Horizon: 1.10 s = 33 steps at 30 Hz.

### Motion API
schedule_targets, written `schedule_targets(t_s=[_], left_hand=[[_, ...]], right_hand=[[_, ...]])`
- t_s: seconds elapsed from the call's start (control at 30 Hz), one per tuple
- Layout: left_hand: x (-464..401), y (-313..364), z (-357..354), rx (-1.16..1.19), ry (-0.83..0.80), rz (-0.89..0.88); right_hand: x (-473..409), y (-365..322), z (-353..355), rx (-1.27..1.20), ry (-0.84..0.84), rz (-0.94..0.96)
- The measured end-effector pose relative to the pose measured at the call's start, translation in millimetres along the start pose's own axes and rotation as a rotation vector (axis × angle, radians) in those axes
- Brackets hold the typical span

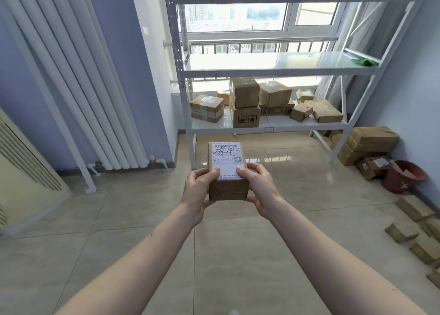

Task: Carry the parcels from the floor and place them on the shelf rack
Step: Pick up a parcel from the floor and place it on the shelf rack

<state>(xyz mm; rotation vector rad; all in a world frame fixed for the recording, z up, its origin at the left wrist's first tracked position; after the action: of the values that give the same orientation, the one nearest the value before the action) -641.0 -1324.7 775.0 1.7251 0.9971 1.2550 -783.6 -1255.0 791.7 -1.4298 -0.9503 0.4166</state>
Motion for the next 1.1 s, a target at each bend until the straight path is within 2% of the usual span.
schedule_targets(t_s=[0.67, 1.1], left_hand=[[-351, 141, -95, 0.017, -0.008, -0.028], [-566, 224, -164, -0.008, -0.089, -0.021]], right_hand=[[-357, -115, -127, 0.033, -0.055, 0.019], [-570, -179, -194, 0.025, 0.01, 0.03]])
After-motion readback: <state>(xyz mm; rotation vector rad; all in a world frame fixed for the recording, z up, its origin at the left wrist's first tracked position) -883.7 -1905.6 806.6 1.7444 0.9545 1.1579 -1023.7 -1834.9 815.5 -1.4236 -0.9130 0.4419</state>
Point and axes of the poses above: each hand's wrist, its own x-axis away from the middle knuckle, its own z-axis out of the back of the hand, y = z × x, the point moved 3 cm from there along -x, towards the middle knuckle, and after that the axes turned 7 degrees about y, right-handed, at the moved point
